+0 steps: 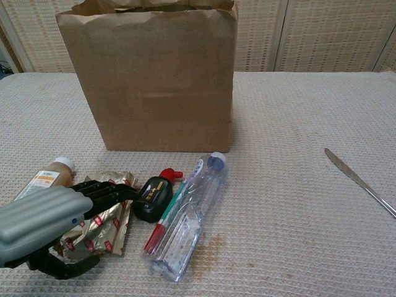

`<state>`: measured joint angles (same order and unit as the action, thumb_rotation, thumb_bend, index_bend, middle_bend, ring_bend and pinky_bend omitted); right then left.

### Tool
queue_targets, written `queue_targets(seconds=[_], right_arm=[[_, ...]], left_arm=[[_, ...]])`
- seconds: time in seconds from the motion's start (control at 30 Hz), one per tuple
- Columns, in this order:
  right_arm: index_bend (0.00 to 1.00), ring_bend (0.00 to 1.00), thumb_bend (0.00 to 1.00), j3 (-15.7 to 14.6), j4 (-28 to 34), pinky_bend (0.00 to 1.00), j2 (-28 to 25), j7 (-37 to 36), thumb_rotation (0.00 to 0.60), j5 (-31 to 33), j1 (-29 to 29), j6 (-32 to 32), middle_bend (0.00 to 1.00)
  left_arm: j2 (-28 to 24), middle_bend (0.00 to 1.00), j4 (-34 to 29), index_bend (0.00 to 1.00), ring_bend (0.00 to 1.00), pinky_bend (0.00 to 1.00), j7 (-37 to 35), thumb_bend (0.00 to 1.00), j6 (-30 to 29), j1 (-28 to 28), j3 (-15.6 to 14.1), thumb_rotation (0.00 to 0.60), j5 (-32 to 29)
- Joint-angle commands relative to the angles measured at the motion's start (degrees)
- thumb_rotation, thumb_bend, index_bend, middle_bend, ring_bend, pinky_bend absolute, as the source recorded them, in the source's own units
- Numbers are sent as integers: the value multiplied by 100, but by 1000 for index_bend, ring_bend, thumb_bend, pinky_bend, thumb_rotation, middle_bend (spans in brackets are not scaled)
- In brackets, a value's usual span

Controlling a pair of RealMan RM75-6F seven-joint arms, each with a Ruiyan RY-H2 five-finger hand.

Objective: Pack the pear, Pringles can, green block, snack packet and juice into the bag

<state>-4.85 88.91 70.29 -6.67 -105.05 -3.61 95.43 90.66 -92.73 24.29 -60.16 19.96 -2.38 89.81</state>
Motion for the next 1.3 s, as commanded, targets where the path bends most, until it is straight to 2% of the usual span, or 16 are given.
queue_targets(seconds=[0.03, 0.37, 0.43, 0.5, 0.53, 0.6, 0.67, 0.77, 0.83, 1.03, 1.3], right_arm=[[0, 20, 15, 0, 2, 188, 0, 2, 600, -1, 0, -3, 123], [0, 20, 15, 10, 32, 188, -1, -23, 600, -18, 12, -9, 123], [0, 20, 15, 11, 38, 188, -1, -23, 600, -22, 10, -16, 123], [0, 20, 15, 13, 38, 188, 2, -33, 600, -27, 11, -15, 123], [1, 20, 15, 14, 39, 188, 2, -36, 600, -27, 11, -17, 123], [1, 20, 14, 15, 38, 188, 0, -46, 600, -28, 12, -19, 123], [1, 20, 15, 8, 40, 188, -5, -64, 600, -29, 13, -29, 123], [1, 20, 15, 3, 53, 188, -14, -78, 600, -30, 10, -48, 123], [2, 20, 15, 0, 57, 188, -20, -88, 600, -34, 7, -57, 124], [2, 20, 15, 2, 59, 188, -34, -121, 600, -33, 10, -57, 124], [2, 20, 14, 3, 96, 188, -59, -165, 600, 7, 10, -99, 124]], left_arm=[[17, 0, 13, 0, 0, 73, 17, 354, 8, 19, 17, 600, -18], [252, 0, 358, 0, 0, 80, 164, 365, 186, 236, 143, 600, -343], [308, 0, 421, 0, 0, 116, 112, 396, 136, 254, 153, 600, -321], [386, 2, 512, 9, 31, 195, 46, 452, 31, 262, 177, 600, -281], [428, 25, 563, 44, 77, 258, 25, 495, -34, 259, 192, 600, -259], [522, 140, 686, 188, 203, 397, -7, 573, -184, 242, 204, 600, -201], [623, 356, 841, 398, 383, 565, -47, 629, -375, 215, 194, 600, -91], [701, 568, 1014, 557, 577, 732, -192, 666, -546, 180, 140, 600, 18], [722, 639, 1082, 620, 642, 785, -250, 677, -622, 151, 123, 600, 20], [670, 728, 1117, 702, 719, 831, -516, 694, -966, 44, 89, 600, 120], [58, 730, 187, 705, 720, 831, -926, 695, -1623, -189, 116, 600, 260]])
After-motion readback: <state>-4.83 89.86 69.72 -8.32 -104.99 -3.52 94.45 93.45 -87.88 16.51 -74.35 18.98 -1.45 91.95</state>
